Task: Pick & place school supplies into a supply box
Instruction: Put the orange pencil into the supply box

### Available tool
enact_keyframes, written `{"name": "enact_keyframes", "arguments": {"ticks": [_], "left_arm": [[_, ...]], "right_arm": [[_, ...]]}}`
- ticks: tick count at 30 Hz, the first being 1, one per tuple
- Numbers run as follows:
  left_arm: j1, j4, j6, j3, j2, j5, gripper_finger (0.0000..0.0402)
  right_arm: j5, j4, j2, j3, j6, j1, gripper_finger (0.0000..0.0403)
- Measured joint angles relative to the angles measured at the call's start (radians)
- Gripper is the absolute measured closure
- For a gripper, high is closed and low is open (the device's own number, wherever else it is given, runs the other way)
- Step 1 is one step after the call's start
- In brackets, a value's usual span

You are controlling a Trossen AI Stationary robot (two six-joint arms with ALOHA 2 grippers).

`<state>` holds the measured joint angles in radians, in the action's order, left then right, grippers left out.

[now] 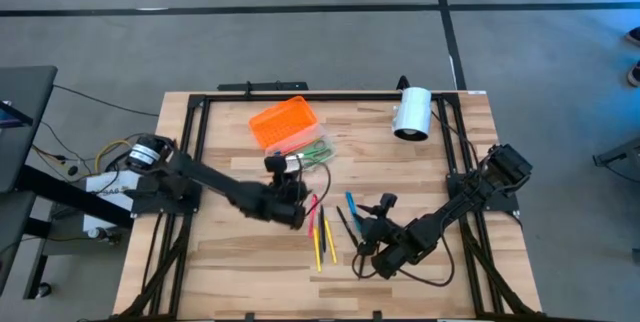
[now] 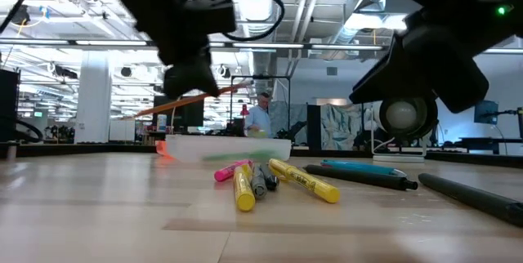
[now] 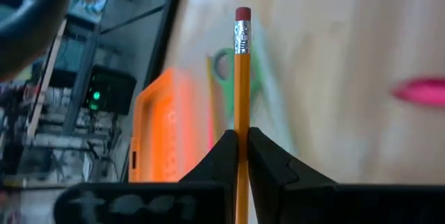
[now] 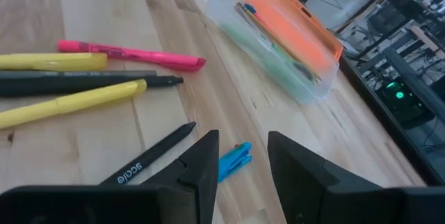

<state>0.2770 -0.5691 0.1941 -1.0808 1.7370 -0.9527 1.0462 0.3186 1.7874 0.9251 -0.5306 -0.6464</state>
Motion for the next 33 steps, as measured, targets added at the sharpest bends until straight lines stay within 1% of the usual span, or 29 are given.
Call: {"name": "enact_keyframes", "arguments": {"ticks": [3, 6, 8, 12, 14, 16, 18, 23, 27, 33], "left_arm": [[-0.061, 0.046, -0.039, -0.024, 0.000, 0.001, 0.0395], [-0.128, 0.140, -0.111, -0.033, 0.000, 0.015, 0.0395], [-0.179, 0.223, -0.157, -0.034, 0.000, 0.079, 0.0395], [-0.285, 0.333, -0.194, -0.034, 0.000, 0.252, 0.0395], [-0.325, 0.341, -0.196, -0.034, 0.000, 0.296, 0.0395], [-0.355, 0.341, -0.207, -0.034, 0.000, 0.314, 0.0395], [-0.374, 0.340, -0.215, -0.034, 0.000, 0.323, 0.0395], [-0.404, 0.341, -0.226, -0.034, 0.000, 0.411, 0.0395], [-0.425, 0.333, -0.226, -0.034, 0.000, 0.424, 0.0390], [-0.447, 0.327, -0.224, -0.034, 0.000, 0.450, 0.0367]], "right_arm": [[0.000, -0.021, 0.000, -0.017, -0.003, 0.000, 0.0285], [0.000, -0.022, 0.000, -0.018, -0.003, 0.000, 0.0285], [0.000, -0.020, 0.000, -0.018, -0.003, 0.000, 0.0285], [0.000, -0.017, 0.000, -0.018, 0.004, 0.000, 0.0285], [0.000, -0.016, 0.000, -0.018, 0.005, 0.000, 0.0285], [0.000, -0.012, 0.000, -0.018, 0.005, 0.000, 0.0285], [0.000, -0.008, 0.000, -0.018, 0.007, 0.000, 0.0285], [0.001, 0.000, 0.000, -0.018, 0.007, 0.000, 0.0285], [0.001, 0.002, 0.000, -0.018, 0.007, 0.000, 0.0285], [0.001, 0.002, 0.000, -0.018, 0.007, 0.000, 0.0285]]}}
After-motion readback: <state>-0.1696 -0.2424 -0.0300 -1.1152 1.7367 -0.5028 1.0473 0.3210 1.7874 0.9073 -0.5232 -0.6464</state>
